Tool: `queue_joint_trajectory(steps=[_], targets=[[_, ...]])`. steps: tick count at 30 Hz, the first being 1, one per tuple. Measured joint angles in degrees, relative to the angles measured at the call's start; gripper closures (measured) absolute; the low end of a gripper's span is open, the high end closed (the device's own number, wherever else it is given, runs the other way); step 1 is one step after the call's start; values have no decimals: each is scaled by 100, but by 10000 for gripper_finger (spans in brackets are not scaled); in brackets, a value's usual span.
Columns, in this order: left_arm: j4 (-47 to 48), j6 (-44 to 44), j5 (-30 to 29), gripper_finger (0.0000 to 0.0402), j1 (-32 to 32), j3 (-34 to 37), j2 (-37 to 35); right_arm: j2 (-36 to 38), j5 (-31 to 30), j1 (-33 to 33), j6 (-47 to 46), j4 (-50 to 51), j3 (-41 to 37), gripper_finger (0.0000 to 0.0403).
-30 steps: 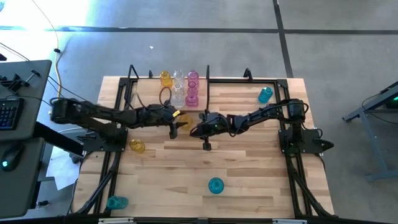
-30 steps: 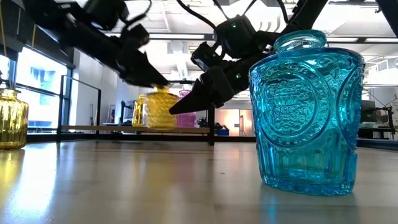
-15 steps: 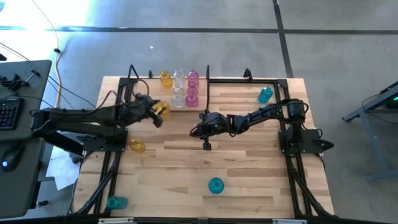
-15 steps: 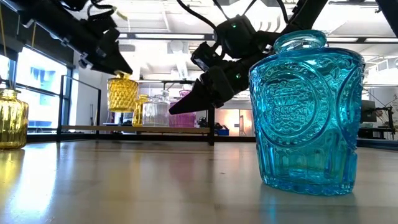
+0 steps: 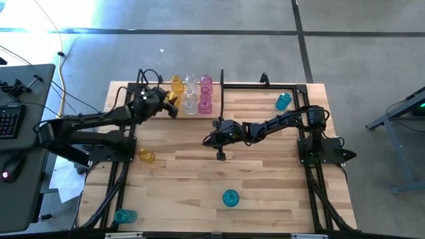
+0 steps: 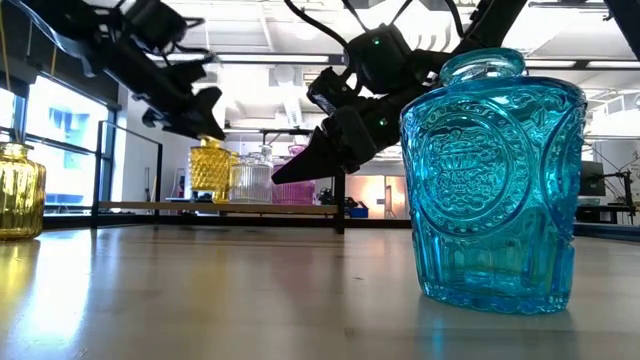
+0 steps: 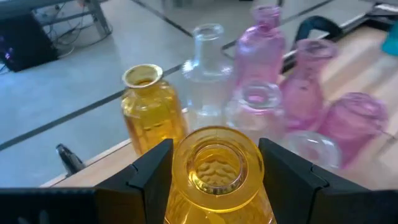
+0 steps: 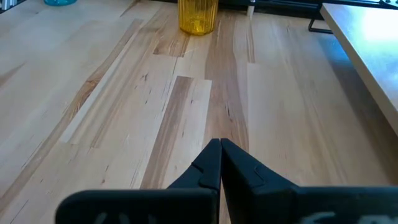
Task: Sort vases onto shelf
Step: Put the right yellow vase on the shelf
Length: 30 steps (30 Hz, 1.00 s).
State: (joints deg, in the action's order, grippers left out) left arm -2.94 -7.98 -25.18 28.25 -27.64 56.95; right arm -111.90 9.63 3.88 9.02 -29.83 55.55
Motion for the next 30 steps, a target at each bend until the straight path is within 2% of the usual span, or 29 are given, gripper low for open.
queue_joint_trajectory(steps=[5,13,30], targets=[[-526,15,261,207,419,0,440,0,0,0,0,25,0,403],[-928,71,374,207,674,0,906,0,0,0,2,44,0,403],[-1264,119,546,207,889,0,1121,0,0,0,3,44,0,403]])
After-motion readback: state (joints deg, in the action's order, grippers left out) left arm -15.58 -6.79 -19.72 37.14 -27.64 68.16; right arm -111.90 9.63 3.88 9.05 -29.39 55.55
